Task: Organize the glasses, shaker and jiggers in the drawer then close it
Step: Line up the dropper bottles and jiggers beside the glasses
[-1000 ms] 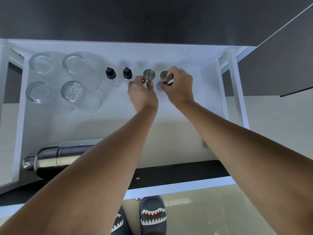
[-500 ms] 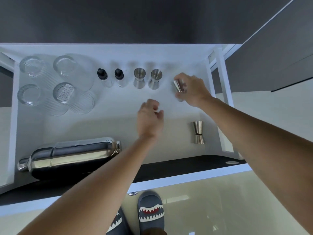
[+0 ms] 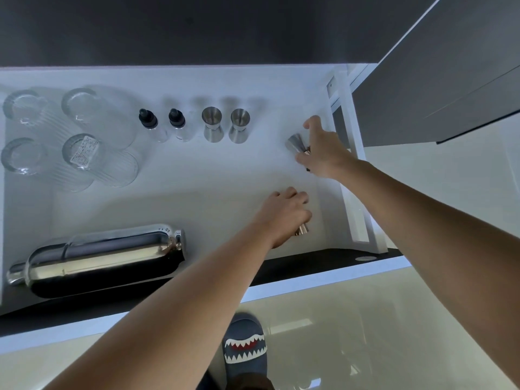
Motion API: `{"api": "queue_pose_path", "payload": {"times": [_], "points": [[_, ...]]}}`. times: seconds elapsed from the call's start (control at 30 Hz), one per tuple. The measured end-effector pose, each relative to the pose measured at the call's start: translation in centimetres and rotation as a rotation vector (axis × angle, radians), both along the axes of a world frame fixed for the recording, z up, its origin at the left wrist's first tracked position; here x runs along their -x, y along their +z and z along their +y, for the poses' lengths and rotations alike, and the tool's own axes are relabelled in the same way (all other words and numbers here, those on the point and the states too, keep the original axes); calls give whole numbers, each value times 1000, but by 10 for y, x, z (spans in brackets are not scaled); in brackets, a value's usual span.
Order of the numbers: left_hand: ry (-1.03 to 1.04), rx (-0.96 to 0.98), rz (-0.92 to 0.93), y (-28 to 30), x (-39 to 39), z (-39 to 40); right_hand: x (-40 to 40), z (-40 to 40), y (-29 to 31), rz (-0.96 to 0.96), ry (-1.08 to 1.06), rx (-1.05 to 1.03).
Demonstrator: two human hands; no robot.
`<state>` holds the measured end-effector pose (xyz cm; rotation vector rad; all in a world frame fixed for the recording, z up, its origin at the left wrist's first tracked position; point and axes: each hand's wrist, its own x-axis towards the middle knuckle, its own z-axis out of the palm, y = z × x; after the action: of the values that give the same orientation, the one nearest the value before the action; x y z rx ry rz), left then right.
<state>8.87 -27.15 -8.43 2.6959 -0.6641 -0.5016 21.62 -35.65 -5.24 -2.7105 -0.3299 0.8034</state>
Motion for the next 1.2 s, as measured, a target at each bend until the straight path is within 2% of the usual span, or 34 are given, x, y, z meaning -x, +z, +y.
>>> {"api": "queue_pose_path", "payload": {"times": [0.1,0.23,0.3,0.37,0.6,0.8,1.07,1.2], "points": [[244,196,52,-8,4,17,6,-2,1,-123,-22,-41],[819,446,-95,-11,11,51,22,2,-6,-225,37,-140],[1081,556,-33,-9,12,69,32,10,-13,-258,94,-164],[1240,604,7,-10,11,83,41,21,-19,-277,88,-216],[1367,587,22,-12,-3,107,56,61,-33,-249,-104,-374],[1425,626,93,-13,-15,118,51,77,-36,-217,-157,-370],[1397,640,152,-6,-20,121,45,85,-34,-232,-139,-341],[1386,617,179,4,-10,123,52,79,-22,-159,-208,-340]]}}
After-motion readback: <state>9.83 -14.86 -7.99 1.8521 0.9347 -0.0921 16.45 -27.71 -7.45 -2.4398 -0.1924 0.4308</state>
